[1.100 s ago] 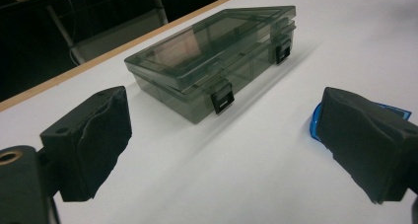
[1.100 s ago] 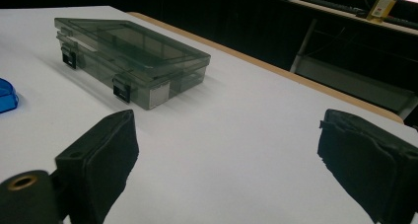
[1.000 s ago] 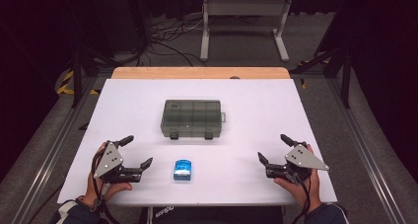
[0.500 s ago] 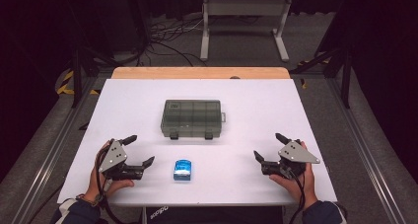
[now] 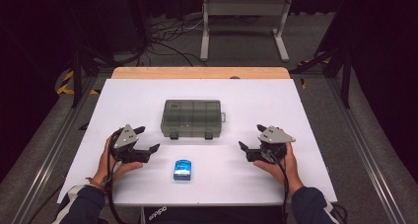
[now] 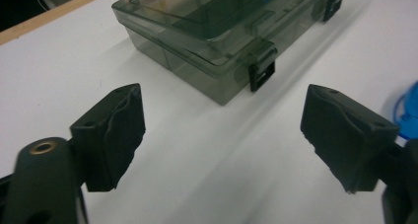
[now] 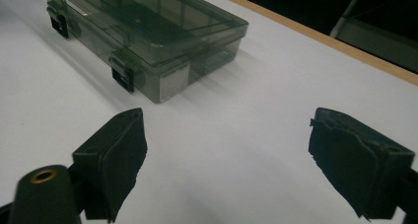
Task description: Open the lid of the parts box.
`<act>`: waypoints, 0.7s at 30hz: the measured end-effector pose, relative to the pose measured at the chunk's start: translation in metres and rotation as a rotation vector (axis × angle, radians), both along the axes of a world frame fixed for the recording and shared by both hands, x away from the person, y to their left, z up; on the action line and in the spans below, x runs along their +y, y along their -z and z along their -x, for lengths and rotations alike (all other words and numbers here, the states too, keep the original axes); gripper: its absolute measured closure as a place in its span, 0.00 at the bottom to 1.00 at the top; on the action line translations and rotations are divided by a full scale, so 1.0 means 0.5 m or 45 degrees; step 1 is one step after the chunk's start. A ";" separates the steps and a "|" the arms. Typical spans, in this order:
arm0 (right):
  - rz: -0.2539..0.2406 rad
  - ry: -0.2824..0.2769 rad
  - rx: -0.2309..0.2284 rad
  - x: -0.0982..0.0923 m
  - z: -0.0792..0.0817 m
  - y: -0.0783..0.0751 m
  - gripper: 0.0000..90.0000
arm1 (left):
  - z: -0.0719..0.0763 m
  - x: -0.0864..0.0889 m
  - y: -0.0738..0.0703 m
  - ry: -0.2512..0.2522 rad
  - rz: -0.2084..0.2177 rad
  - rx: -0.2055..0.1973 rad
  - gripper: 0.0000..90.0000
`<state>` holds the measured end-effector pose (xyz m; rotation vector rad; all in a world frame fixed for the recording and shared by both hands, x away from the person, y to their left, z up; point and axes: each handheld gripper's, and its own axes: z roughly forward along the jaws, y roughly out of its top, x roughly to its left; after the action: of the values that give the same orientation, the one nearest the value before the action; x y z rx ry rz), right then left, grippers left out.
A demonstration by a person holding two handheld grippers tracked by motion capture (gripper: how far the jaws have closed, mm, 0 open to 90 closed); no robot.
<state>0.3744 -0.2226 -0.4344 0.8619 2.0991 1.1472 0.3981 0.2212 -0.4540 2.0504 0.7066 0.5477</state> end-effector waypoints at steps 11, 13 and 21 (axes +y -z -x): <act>0.049 -0.117 0.117 0.129 -0.076 0.018 0.32 | -0.065 -0.039 0.001 0.022 -0.021 0.075 0.38; 0.046 -0.117 0.143 0.137 -0.087 0.024 0.35 | -0.071 -0.041 0.003 0.019 -0.035 0.069 0.39; 0.023 -0.129 0.177 0.140 -0.101 0.032 0.44 | -0.076 -0.043 0.008 0.047 -0.042 0.086 0.48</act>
<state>0.4248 -0.1526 -0.4504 0.8571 2.2856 1.1467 0.4362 0.1997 -0.4582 2.1171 0.7017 0.4736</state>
